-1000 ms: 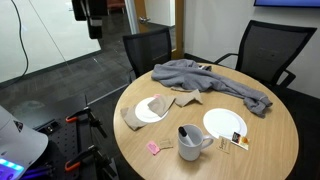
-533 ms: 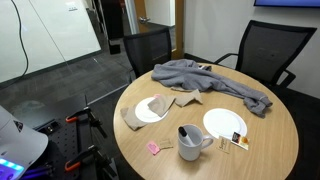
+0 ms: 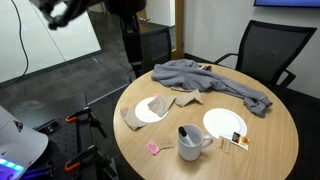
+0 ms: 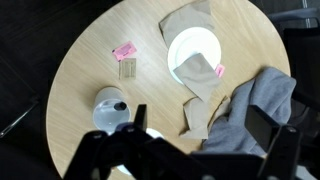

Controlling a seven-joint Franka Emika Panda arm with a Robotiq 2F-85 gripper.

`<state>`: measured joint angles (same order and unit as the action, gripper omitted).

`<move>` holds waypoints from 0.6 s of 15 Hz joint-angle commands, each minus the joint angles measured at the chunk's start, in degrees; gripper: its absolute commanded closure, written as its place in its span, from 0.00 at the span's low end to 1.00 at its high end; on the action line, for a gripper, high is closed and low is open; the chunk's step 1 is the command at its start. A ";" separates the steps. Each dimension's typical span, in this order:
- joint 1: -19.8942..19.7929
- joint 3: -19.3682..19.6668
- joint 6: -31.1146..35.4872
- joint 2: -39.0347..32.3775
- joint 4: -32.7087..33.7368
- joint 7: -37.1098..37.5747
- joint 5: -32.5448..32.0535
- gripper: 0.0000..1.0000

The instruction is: Remove the marker from the cup and place it on the table

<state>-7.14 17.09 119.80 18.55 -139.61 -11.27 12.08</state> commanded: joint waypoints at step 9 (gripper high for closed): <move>-2.38 -0.84 14.49 -8.99 -0.88 8.15 9.09 0.00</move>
<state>-8.52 17.08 131.09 11.38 -140.19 -4.88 18.57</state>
